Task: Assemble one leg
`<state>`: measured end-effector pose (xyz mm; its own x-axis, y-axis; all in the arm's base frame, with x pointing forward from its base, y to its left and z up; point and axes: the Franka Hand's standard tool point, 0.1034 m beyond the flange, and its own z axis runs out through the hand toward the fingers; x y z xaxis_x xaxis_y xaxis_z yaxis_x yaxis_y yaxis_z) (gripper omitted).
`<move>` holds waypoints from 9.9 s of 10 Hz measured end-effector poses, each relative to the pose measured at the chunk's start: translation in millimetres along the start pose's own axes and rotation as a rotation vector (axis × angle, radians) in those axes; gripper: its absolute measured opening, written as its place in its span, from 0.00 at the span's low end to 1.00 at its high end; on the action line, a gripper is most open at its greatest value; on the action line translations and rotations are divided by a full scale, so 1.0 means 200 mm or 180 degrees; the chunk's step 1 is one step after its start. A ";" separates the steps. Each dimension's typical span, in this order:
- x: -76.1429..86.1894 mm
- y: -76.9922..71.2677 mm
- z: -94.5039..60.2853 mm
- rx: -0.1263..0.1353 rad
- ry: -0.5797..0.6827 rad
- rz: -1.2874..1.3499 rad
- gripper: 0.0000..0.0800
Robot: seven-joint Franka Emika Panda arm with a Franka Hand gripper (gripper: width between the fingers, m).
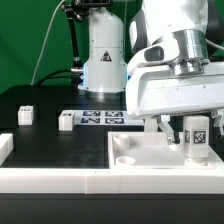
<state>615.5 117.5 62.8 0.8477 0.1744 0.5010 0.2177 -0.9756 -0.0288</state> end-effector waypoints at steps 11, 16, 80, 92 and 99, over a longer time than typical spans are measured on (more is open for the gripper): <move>0.01 0.00 -0.12 0.0008 -0.0207 0.0025 0.81; 0.03 0.01 -0.11 0.0177 -0.1580 0.0064 0.81; 0.04 -0.03 -0.03 -0.0667 -0.1500 0.4346 0.73; 0.08 0.00 -0.05 -0.0012 -0.1568 0.0649 0.65; 0.07 0.01 -0.05 -0.0119 -0.1564 0.1237 0.37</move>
Offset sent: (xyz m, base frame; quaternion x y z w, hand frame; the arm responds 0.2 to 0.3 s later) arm 0.0000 0.0000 0.0000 0.0000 0.0000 0.0000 1.0000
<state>623.2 116.6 78.7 0.9868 -0.1616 0.0035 -0.1606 -0.9825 -0.0943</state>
